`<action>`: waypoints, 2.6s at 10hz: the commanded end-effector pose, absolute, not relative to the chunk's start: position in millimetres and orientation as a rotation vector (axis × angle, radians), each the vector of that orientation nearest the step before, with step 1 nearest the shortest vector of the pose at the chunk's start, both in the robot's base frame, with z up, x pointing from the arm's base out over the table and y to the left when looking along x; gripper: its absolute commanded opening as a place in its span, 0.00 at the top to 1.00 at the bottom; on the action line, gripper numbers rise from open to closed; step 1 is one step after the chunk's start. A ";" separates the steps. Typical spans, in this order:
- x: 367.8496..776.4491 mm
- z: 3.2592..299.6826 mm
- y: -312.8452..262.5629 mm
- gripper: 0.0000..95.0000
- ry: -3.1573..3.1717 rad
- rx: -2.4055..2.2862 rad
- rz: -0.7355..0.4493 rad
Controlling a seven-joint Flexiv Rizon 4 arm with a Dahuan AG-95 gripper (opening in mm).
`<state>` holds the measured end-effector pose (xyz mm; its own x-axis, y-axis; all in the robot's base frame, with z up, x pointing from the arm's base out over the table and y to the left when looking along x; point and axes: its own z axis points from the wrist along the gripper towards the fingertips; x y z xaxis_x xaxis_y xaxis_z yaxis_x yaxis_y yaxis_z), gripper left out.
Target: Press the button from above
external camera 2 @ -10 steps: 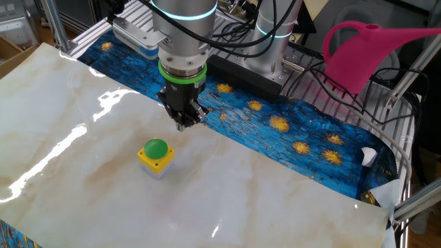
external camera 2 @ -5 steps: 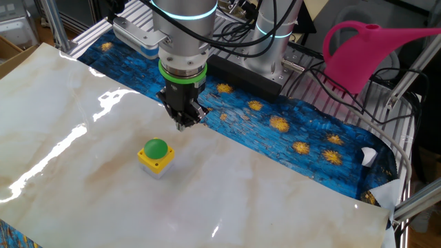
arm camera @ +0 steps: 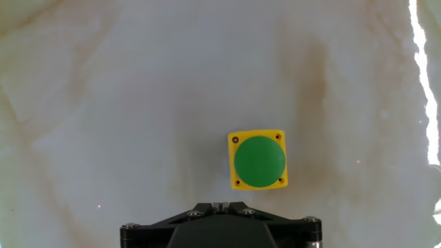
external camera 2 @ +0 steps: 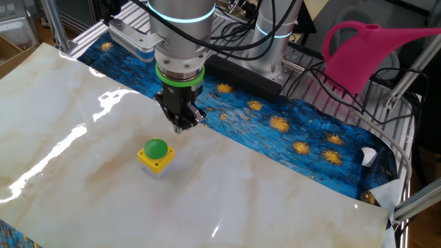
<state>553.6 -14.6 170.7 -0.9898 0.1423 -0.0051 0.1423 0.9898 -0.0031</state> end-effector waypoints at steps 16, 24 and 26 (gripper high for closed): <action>587.1 159.1 -50.2 1.00 3.125 0.100 -0.029; 594.6 133.6 -64.3 1.00 3.101 0.058 0.000; 595.8 126.9 -63.9 1.00 3.093 0.063 0.003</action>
